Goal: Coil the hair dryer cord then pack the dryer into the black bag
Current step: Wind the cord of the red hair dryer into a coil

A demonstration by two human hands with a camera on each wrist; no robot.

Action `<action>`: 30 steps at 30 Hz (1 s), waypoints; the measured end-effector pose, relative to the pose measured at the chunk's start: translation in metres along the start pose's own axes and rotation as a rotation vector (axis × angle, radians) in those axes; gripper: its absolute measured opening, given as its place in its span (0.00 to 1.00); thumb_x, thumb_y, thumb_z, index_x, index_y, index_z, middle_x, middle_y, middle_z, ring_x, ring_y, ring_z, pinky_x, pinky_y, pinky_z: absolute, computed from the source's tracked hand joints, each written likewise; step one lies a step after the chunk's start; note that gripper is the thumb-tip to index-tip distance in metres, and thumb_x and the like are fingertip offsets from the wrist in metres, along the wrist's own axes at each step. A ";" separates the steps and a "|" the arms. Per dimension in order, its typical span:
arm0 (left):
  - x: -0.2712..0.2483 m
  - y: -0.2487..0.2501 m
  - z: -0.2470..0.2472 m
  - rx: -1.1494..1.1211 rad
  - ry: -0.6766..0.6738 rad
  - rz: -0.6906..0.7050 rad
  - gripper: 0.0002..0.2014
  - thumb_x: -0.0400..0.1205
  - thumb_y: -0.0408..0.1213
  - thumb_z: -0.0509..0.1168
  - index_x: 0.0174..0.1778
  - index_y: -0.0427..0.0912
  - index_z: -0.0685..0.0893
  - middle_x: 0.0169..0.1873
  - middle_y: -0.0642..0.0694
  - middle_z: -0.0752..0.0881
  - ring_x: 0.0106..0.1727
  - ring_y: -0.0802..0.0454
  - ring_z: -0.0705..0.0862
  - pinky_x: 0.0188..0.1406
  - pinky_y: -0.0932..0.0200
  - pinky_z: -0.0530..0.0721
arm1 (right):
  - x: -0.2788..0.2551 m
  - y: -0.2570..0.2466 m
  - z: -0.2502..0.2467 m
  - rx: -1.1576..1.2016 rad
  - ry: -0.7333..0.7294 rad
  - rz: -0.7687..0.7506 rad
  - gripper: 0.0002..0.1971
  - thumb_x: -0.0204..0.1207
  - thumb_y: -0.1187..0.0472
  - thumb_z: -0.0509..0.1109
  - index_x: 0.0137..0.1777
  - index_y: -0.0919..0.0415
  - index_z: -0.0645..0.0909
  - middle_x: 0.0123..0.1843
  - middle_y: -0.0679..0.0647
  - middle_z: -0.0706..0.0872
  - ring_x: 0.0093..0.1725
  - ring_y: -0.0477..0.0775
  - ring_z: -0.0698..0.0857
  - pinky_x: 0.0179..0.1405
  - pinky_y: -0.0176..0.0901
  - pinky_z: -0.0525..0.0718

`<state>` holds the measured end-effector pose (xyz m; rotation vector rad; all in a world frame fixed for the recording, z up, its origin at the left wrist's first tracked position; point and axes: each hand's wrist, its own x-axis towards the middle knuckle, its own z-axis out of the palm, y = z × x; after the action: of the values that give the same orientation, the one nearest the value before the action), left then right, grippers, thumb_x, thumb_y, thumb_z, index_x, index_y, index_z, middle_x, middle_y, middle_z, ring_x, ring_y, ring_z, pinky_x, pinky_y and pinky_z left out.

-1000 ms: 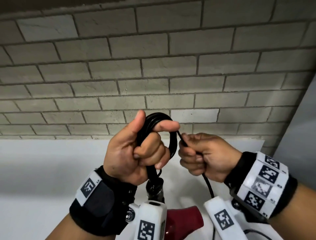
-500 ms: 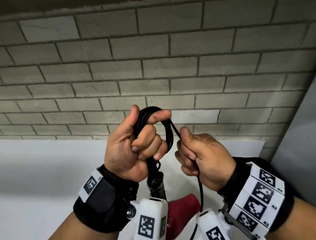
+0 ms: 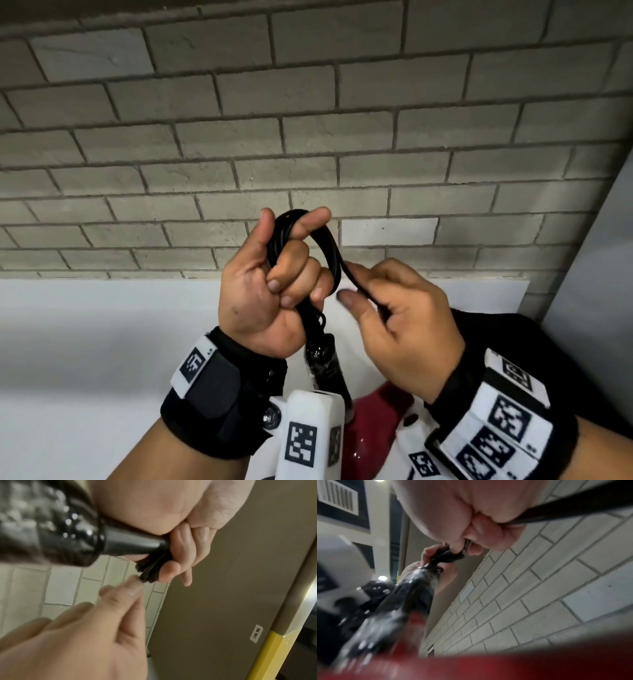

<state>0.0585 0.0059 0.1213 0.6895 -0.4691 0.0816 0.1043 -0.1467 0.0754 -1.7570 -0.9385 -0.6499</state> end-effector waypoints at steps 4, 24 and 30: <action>0.001 0.006 -0.002 0.011 0.036 0.025 0.28 0.86 0.50 0.47 0.58 0.30 0.84 0.15 0.52 0.57 0.15 0.55 0.56 0.21 0.61 0.74 | -0.004 0.003 -0.003 -0.225 -0.072 -0.171 0.07 0.76 0.63 0.72 0.45 0.66 0.89 0.32 0.49 0.80 0.28 0.45 0.77 0.34 0.24 0.75; 0.014 -0.057 -0.009 1.418 0.327 0.306 0.20 0.86 0.51 0.56 0.53 0.39 0.85 0.27 0.50 0.87 0.47 0.66 0.87 0.53 0.54 0.84 | 0.011 -0.020 -0.025 0.417 -0.715 0.738 0.11 0.88 0.67 0.52 0.52 0.68 0.76 0.24 0.50 0.88 0.17 0.51 0.82 0.15 0.37 0.74; 0.004 -0.060 -0.024 1.755 0.072 0.103 0.35 0.81 0.64 0.44 0.45 0.37 0.84 0.36 0.41 0.89 0.41 0.42 0.87 0.41 0.46 0.84 | 0.004 -0.015 -0.032 0.209 -0.779 0.849 0.18 0.87 0.61 0.56 0.35 0.61 0.76 0.23 0.53 0.76 0.16 0.47 0.72 0.17 0.37 0.71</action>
<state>0.0853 -0.0261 0.0712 2.3638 -0.2644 0.6588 0.0942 -0.1729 0.0975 -2.0010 -0.5985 0.6956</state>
